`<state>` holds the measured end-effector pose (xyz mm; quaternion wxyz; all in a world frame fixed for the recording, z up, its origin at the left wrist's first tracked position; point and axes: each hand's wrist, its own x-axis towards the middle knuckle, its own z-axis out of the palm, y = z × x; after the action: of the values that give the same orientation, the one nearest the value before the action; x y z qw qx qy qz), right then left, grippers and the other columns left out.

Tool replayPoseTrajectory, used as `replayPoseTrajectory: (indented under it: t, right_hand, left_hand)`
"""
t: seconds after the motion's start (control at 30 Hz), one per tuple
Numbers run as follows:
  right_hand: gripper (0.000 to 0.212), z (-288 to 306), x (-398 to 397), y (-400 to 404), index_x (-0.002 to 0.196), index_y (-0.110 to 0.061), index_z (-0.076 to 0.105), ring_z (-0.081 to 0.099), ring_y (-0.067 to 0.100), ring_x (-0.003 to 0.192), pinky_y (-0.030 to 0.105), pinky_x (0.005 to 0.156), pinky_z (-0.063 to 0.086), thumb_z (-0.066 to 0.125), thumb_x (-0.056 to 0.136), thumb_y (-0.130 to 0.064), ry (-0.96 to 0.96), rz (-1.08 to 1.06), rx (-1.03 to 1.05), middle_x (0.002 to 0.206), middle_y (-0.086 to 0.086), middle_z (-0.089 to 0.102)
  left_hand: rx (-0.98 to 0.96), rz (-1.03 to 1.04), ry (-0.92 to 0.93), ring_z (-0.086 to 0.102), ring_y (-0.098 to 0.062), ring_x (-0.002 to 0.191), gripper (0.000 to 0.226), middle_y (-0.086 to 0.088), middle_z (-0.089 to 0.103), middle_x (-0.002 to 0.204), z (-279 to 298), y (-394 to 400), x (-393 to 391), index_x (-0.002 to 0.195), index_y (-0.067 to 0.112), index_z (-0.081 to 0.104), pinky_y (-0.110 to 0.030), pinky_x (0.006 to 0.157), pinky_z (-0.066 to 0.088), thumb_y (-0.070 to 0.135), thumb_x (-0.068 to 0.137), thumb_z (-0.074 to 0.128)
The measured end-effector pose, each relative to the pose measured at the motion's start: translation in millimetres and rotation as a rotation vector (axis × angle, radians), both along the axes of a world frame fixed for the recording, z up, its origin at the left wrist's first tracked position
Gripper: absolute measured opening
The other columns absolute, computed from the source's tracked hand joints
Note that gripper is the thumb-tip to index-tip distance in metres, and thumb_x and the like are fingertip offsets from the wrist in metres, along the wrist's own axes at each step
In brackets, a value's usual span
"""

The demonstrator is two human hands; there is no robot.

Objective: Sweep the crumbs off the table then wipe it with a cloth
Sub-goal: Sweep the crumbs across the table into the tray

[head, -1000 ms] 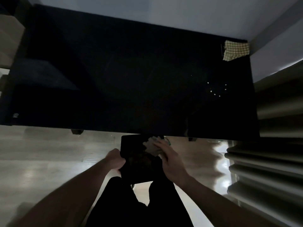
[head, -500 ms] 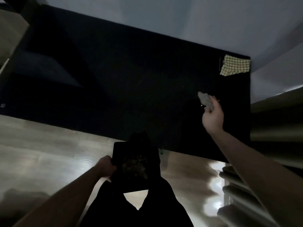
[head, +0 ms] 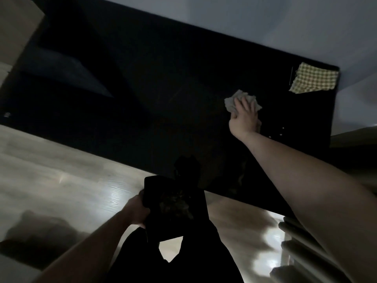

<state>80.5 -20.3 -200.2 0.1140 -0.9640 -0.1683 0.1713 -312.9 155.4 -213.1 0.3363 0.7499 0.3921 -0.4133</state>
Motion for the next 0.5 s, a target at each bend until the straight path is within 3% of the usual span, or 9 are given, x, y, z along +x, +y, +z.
replayPoseTrajectory:
  t: [0.1,0.23,0.4,0.5]
  right_hand:
    - [0.058,-3,-22,7,0.159,-0.023,0.038,0.013,0.025,0.16,0.05,0.128,0.019,0.047,0.103,-0.015,0.001,0.205,0.127,0.17,-0.002,0.025]
    - [0.058,-6,-89,-11,0.149,-0.016,0.054,0.036,0.025,0.152,0.05,0.123,0.031,0.057,0.093,-0.001,0.028,0.45,0.322,0.16,0.004,0.045]
    - [0.051,-6,-197,-56,0.144,-0.022,0.06,0.029,0.014,0.155,0.038,0.126,0.022,0.049,0.098,-0.002,0.193,0.568,0.495,0.156,-0.003,0.051]
    - [0.05,-4,-245,-75,0.136,-0.018,0.067,0.032,0.008,0.152,0.035,0.125,0.026,0.046,0.094,-0.003,0.25,0.612,0.533,0.149,-0.002,0.059]
  left_hand:
    - [0.015,-0.017,0.006,0.058,-0.02,0.069,0.014,0.008,0.052,0.061,1,-4,3,0.088,0.011,0.05,-0.018,0.05,0.041,0.012,0.079,0.061]
    - [0.003,-0.034,-0.004,0.068,-0.032,0.089,0.016,0.008,0.049,0.063,9,-13,9,0.088,0.011,0.048,-0.032,0.072,0.052,0.009,0.08,0.062]
    - [-0.013,-0.031,0.013,0.07,-0.036,0.105,0.017,-0.008,0.062,0.078,17,-20,12,0.084,0.008,0.047,-0.039,0.081,0.056,0.014,0.079,0.062]
    - [-0.009,-0.01,0.015,0.07,-0.033,0.097,0.021,0.0,0.054,0.071,17,-25,13,0.071,0.012,0.044,-0.031,0.068,0.05,0.014,0.081,0.063]
